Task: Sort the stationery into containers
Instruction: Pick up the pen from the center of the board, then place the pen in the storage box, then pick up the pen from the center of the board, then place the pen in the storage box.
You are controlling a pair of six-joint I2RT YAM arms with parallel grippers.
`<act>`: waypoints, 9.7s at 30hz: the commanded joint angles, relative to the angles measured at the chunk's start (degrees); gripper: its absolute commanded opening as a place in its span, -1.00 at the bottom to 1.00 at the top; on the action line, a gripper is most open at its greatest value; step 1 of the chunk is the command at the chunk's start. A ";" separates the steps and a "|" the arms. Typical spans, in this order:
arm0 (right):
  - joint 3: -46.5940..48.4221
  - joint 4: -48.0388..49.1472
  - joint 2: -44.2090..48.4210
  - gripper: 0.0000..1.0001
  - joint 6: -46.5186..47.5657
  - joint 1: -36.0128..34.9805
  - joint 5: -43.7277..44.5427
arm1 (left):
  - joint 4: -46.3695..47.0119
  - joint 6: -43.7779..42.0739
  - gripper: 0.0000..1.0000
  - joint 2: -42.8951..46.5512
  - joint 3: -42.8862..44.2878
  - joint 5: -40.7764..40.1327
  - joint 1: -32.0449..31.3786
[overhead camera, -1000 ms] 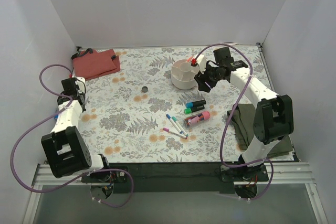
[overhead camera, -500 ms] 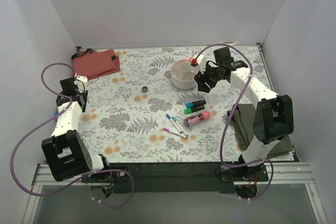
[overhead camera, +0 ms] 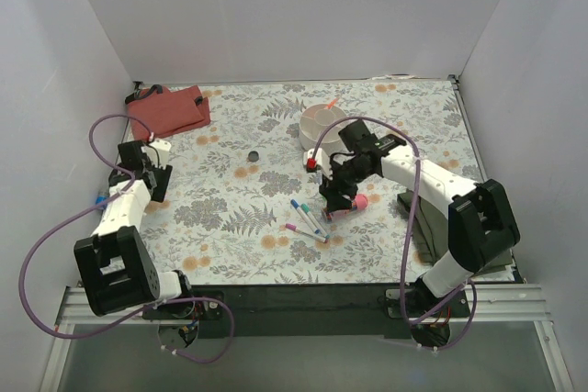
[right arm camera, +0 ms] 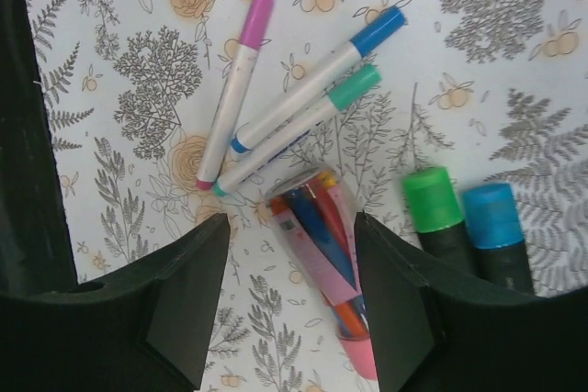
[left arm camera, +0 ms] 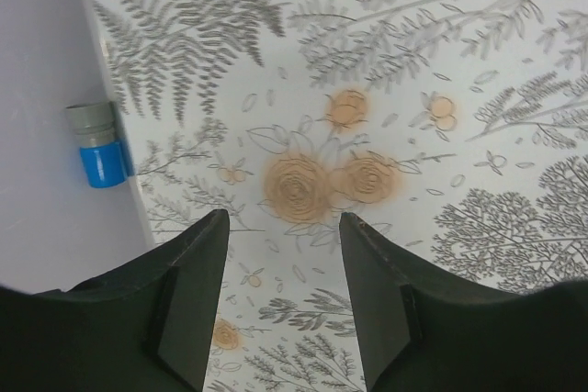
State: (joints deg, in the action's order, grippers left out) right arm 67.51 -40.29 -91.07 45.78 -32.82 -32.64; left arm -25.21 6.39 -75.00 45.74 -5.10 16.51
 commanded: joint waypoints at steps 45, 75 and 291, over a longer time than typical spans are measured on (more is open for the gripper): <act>8.96 19.29 -17.65 0.06 -34.35 -14.82 22.62 | 0.78 3.28 0.22 4.78 -7.59 -6.06 -14.84; 30.21 4.80 -21.17 -0.97 -29.61 -7.72 18.07 | 1.39 1.69 0.22 -0.40 -0.39 -4.74 -18.27; 11.42 69.92 -15.11 -0.03 -36.55 16.73 8.91 | -8.90 10.66 0.17 -28.89 29.06 16.35 -21.17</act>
State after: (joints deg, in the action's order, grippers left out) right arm 76.40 31.75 -110.78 8.62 -16.19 -24.49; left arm -36.01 16.73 -104.90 74.74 10.94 -4.67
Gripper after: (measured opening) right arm 0.480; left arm 0.588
